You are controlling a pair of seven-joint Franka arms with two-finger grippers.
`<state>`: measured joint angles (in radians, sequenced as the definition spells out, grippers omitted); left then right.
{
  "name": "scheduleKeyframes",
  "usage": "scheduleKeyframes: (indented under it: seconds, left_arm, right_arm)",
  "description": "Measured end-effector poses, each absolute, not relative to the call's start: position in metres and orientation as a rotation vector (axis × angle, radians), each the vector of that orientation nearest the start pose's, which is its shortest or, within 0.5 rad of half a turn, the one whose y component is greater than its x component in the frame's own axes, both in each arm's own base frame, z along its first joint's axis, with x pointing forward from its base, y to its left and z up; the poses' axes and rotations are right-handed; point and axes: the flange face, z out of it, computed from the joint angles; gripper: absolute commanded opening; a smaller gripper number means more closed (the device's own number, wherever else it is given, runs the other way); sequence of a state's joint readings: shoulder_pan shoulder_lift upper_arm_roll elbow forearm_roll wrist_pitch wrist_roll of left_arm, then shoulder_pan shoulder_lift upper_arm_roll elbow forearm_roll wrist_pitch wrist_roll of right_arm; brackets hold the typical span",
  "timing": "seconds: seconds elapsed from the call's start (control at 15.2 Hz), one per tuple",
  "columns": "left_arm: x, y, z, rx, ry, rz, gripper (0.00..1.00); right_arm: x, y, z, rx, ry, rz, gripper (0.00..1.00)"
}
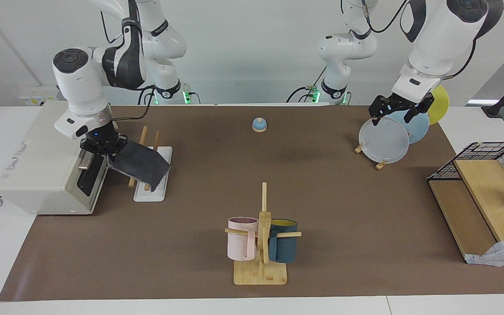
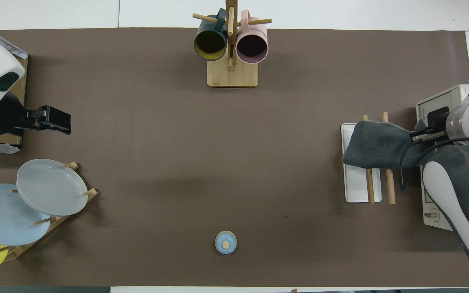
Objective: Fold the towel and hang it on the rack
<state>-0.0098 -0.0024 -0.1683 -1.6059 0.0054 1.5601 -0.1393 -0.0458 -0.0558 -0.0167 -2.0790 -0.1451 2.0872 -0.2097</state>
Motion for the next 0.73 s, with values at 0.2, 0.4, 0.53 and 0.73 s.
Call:
scheduleKeyframes:
  seconds: [0.2, 0.4, 0.53, 0.73]
  left_arm:
    - [0.545, -0.095, 0.609, -3.147, 0.05, 0.052, 1.0]
    - [0.545, -0.093, 0.609, -3.153, 0.043, 0.054, 1.0]
    - [0.546, -0.092, 0.606, -3.154, 0.04, 0.06, 1.0]
    - [0.548, -0.091, 0.602, -3.154, 0.038, 0.073, 1.0]
  right_arm:
    - [0.538, -0.044, 0.458, -3.257, -0.342, -0.057, 0.5]
    - [0.537, -0.051, 0.457, -3.259, -0.318, -0.046, 1.0]
    - [0.536, -0.053, 0.459, -3.259, -0.312, -0.032, 1.0]
    - [0.54, -0.055, 0.486, -3.264, -0.295, -0.006, 1.0]
